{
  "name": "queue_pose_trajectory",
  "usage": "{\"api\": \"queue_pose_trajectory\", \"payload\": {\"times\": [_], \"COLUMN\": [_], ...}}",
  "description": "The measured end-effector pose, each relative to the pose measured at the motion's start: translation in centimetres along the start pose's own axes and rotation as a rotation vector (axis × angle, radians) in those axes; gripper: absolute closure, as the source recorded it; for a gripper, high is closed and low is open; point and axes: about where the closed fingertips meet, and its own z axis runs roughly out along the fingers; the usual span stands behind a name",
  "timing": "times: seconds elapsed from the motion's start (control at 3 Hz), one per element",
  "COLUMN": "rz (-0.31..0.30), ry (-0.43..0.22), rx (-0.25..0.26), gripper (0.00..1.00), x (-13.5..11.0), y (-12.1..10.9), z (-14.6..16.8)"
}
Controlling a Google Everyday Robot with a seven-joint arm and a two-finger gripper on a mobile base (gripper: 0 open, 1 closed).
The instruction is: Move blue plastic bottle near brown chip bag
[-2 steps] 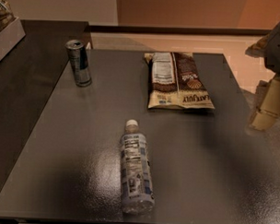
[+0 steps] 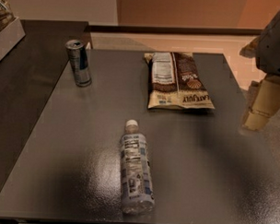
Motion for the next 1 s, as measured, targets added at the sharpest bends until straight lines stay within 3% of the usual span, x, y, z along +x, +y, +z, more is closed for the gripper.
{"api": "queue_pose_trajectory", "payload": {"times": [0.67,1.0], "rz": [0.078,0.179], "ry": [0.056,0.062], "rx": [-0.026,-0.054], "gripper": [0.00,0.00], "x": [-3.7,-5.2], "y": [2.8,4.5], "z": [1.7,2.0]}}
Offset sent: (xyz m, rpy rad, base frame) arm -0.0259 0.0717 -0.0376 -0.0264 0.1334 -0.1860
